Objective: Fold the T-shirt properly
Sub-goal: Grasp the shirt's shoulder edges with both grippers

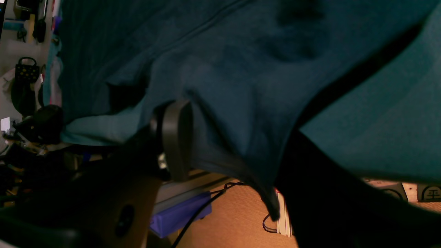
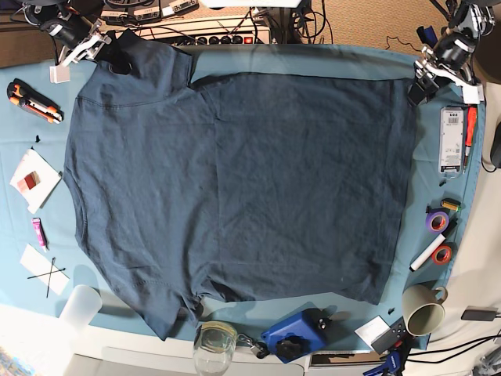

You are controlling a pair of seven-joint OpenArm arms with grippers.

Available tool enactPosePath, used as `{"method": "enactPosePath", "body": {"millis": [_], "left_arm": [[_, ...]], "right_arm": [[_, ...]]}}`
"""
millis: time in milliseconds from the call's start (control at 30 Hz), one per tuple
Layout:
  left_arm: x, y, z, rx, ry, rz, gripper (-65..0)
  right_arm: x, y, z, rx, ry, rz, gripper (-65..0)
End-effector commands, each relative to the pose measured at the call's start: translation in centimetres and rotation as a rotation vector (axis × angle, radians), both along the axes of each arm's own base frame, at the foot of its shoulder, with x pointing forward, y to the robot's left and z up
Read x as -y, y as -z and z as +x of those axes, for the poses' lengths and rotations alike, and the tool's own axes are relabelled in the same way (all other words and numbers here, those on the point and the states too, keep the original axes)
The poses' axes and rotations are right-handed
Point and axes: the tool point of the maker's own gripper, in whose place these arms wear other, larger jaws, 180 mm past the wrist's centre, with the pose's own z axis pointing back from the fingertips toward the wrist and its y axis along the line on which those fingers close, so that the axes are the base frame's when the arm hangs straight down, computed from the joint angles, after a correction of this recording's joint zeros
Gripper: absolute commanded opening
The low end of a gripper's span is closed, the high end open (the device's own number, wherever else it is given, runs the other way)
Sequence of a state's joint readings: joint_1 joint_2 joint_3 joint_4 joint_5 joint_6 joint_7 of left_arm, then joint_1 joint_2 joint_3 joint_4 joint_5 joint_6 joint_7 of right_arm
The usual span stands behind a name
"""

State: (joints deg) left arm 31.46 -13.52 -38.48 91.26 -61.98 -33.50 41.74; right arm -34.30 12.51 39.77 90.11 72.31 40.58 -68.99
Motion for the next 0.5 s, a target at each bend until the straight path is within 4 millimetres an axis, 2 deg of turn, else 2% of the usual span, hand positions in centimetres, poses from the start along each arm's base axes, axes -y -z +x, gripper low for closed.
{"method": "enactPosePath", "body": {"millis": [0,100,233,300,467], "left_arm": [[0.0,-1.0,0.4,0.047,0.050,0.041,-43.5],[0.3,-0.9,0.3,0.042,0.091,0.090,-42.0],[0.3,-0.8,0.3,0.028,0.141,0.167,-23.9],[0.3,-0.9,0.3,0.026,0.156,0.195,-17.1],[-1.3,-1.0,0.9,0.008,0.104,0.291,-16.0]], "right_arm": [[0.2,1.2,-1.9,-0.102,-0.049,-0.041,-36.7],[0.2,1.2,-1.9,-0.103,-0.049,-0.042,-36.7],[0.2,1.2,-1.9,-0.102,-0.049,-0.041,-36.7],[0.2,1.2,-1.9,-0.102,-0.049,-0.041,-36.7],[0.2,1.2,-1.9,-0.103,-0.049,-0.041,-36.7]]}}
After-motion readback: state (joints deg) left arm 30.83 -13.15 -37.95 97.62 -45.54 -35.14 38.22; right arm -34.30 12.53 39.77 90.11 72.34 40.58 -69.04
